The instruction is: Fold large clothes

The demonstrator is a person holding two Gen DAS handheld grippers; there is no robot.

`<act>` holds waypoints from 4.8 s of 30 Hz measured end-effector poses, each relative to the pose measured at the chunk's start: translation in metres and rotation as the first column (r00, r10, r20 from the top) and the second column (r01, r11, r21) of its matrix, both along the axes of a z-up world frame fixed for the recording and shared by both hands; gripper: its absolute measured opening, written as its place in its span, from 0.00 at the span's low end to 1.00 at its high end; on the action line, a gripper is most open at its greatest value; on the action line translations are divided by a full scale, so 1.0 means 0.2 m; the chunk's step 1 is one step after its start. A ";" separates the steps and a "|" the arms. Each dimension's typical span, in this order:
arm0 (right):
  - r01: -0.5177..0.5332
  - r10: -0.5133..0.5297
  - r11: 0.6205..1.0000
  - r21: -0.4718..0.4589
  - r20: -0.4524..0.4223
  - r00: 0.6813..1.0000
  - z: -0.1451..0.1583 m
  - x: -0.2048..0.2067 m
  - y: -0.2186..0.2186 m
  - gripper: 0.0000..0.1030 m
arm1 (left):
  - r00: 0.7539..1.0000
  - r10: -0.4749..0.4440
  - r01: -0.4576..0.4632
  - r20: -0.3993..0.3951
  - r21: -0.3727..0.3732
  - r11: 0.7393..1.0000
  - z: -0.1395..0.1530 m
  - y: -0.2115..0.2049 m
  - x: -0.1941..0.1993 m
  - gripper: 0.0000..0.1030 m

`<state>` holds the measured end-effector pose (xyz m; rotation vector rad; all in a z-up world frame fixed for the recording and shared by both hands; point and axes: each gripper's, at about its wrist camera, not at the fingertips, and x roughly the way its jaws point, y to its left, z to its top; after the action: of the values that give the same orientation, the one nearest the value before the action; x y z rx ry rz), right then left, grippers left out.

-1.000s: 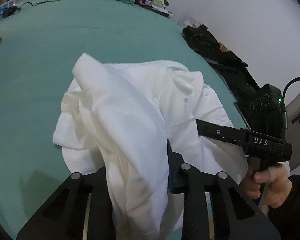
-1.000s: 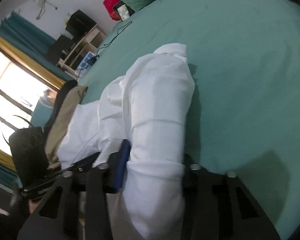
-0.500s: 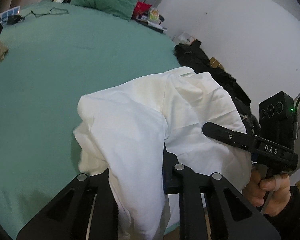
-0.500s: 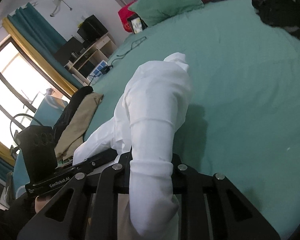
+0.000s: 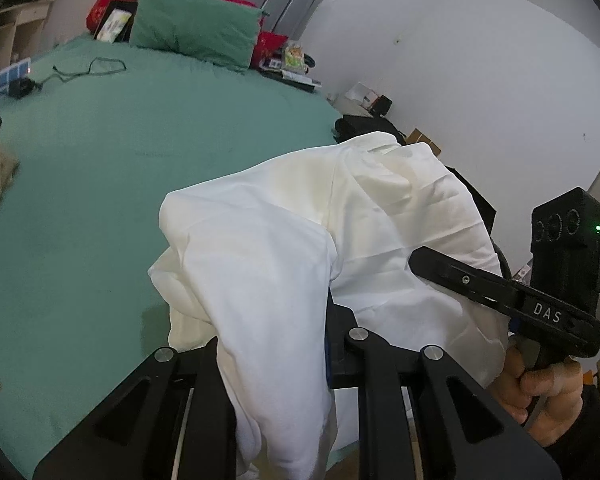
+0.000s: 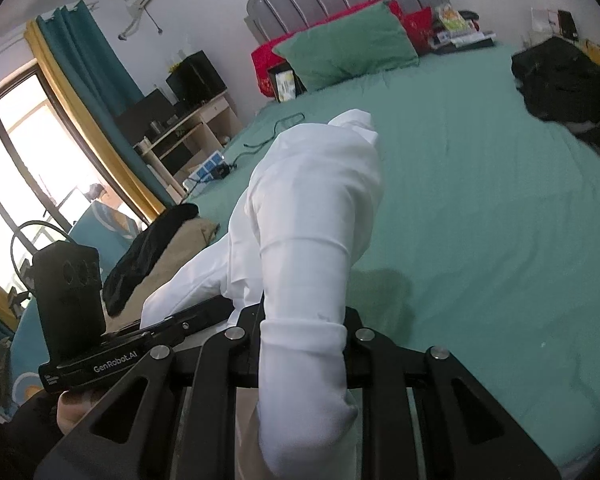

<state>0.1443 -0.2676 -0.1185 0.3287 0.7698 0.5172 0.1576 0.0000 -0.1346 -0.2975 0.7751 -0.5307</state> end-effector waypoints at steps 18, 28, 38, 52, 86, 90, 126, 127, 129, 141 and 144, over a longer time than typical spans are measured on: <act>-0.012 0.018 0.999 -0.037 0.153 0.988 0.22 0.17 0.34 0.20 | 0.985 0.053 -0.050 0.165 -0.022 0.998 0.16 0.37 0.09 0.09; -0.118 0.118 0.993 -0.012 0.188 0.975 0.20 0.35 0.76 0.19 | 0.969 0.174 -0.168 0.175 -0.047 0.985 0.17 0.80 0.21 0.09; -0.151 0.142 0.987 0.047 0.156 0.978 -0.03 0.55 0.98 0.19 | 0.974 0.205 -0.215 0.097 0.103 0.971 0.04 1.00 0.50 0.10; -0.033 0.037 0.999 0.021 -0.197 0.980 -0.58 0.65 0.81 0.46 | 0.896 0.347 -0.299 -0.277 0.203 0.932 -0.35 1.12 0.67 0.28; -0.009 -0.004 0.938 -0.347 -0.039 0.999 -0.40 0.70 0.87 0.49 | 0.886 0.380 -0.327 -0.267 0.223 0.918 -0.32 1.00 0.77 0.30; -0.020 0.002 0.942 -0.336 -0.052 0.999 -0.37 0.64 0.84 0.49 | 0.880 0.406 -0.352 -0.248 0.233 0.906 -0.29 0.98 0.68 0.30; -0.097 0.008 0.939 -0.330 -0.261 0.965 -0.48 0.21 0.45 0.61 | 0.899 0.377 -0.287 -0.224 0.347 0.893 -0.34 0.74 0.26 0.30; -0.093 0.004 0.939 -0.330 -0.260 0.966 -0.48 0.20 0.42 0.61 | 0.899 0.377 -0.288 -0.223 0.346 0.893 -0.34 0.72 0.26 0.30; -0.084 -0.005 0.941 -0.329 -0.259 0.966 -0.46 0.18 0.38 0.61 | 0.898 0.382 -0.295 -0.220 0.342 0.892 -0.34 0.69 0.22 0.30; -0.020 -0.059 0.944 -0.329 -0.228 0.972 -0.36 0.06 0.08 0.61 | 0.917 0.365 -0.307 -0.159 0.302 0.902 -0.22 0.46 0.02 0.30; 0.001 -0.076 0.944 -0.330 -0.212 0.974 -0.32 0.03 0.01 0.61 | 0.921 0.362 -0.313 -0.142 0.282 0.907 -0.15 0.43 -0.04 0.30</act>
<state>0.1501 -0.2658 -0.1819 0.0902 1.0491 0.3087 0.1503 0.0856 -0.1645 -0.2394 0.9453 -0.0694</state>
